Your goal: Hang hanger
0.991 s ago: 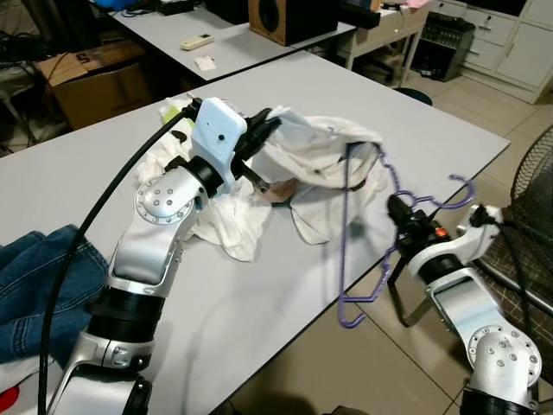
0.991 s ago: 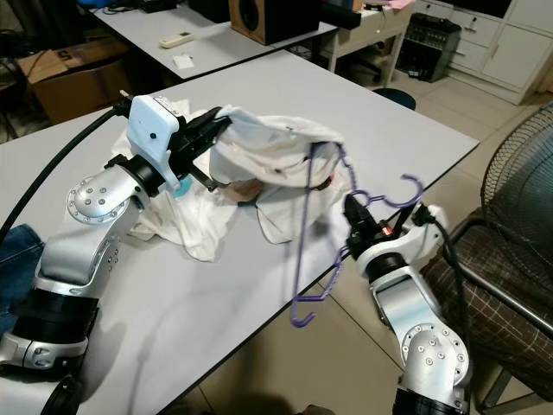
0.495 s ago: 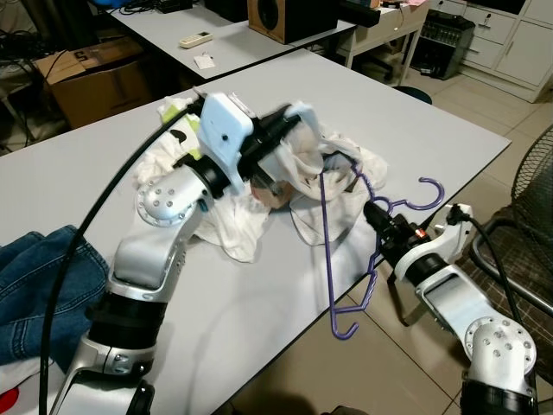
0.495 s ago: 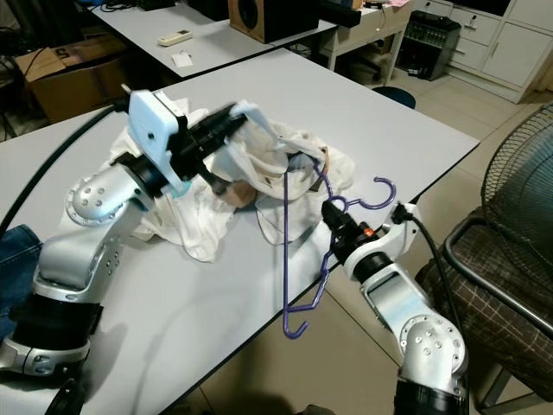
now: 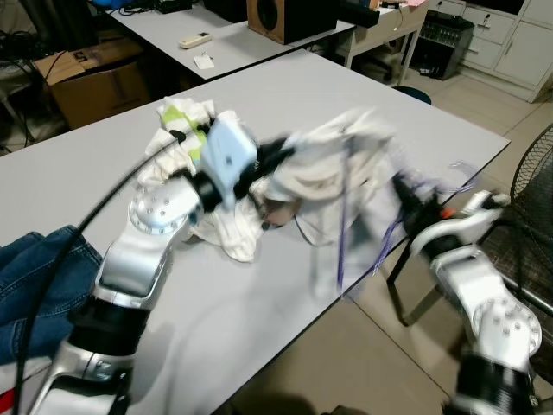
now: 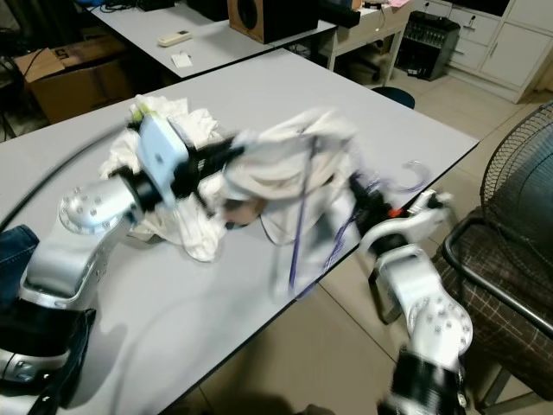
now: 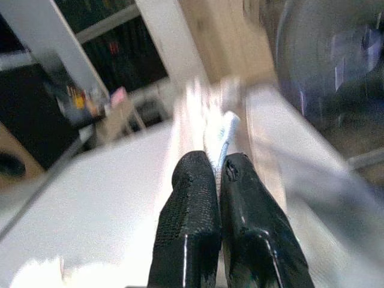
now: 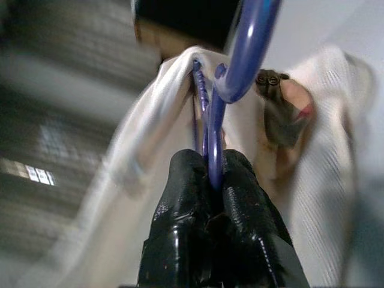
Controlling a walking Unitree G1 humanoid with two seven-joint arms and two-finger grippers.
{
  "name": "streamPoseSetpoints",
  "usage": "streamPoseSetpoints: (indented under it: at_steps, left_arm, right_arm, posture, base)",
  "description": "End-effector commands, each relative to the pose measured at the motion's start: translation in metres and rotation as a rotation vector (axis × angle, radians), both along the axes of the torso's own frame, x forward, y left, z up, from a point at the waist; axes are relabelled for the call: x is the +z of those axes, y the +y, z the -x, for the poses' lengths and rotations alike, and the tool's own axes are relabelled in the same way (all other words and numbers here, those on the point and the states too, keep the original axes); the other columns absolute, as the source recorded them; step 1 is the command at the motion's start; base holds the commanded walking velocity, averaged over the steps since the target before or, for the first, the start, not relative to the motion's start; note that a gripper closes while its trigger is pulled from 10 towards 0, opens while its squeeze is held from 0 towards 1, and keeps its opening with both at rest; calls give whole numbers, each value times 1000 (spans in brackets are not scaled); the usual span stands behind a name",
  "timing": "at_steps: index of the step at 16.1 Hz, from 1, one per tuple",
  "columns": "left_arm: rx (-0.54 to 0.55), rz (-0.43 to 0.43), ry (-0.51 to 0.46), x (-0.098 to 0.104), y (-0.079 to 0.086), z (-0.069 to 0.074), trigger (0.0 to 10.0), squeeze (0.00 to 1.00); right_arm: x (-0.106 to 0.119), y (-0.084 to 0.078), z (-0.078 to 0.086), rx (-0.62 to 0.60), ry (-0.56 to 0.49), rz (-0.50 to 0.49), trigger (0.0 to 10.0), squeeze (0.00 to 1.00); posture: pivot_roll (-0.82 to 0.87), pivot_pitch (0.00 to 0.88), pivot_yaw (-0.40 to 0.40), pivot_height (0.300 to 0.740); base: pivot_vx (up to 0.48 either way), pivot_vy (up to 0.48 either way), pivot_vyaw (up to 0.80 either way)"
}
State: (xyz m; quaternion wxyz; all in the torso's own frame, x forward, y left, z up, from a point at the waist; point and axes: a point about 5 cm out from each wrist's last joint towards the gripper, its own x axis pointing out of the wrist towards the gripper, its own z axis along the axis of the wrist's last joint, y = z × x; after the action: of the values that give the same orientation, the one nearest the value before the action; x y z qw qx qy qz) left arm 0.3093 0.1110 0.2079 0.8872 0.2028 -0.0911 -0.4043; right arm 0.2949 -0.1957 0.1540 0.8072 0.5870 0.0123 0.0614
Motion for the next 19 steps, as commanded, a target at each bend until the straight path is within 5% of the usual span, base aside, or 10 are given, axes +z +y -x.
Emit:
streamPoseSetpoints:
  at_steps: [1,8,13,15,19]
  left_arm:
    - [8,-63,24,-12,1,0,0,0]
    - [-99,-46,36,-17,-22,12,0,0]
    - [-187,-28,135,-28,-35,25,0,0]
    - [-158,-11,183,-37,-36,22,0,0]
    - [-174,116,175,-18,-54,22,0,0]
  right_arm:
    - [7,-20,-8,-133,-30,-141,10000,0]
    - [15,-18,-40,-226,-8,-222,10000,0]
    - [20,-28,-67,-346,19,-291,10000,0]
    - [29,-18,-80,-330,-5,-300,10000,0]
    - [30,10,-94,-251,28,-155,10000,0]
  posture:
    - [-31,0,22,740]
    - [-31,0,16,740]
    - [-20,0,8,740]
    - [-14,0,-2,740]
    - [-6,0,-13,740]
  base:
    - [0,0,0]
    - [0,0,0]
    - [0,0,0]
    - [0,0,0]
    - [0,0,0]
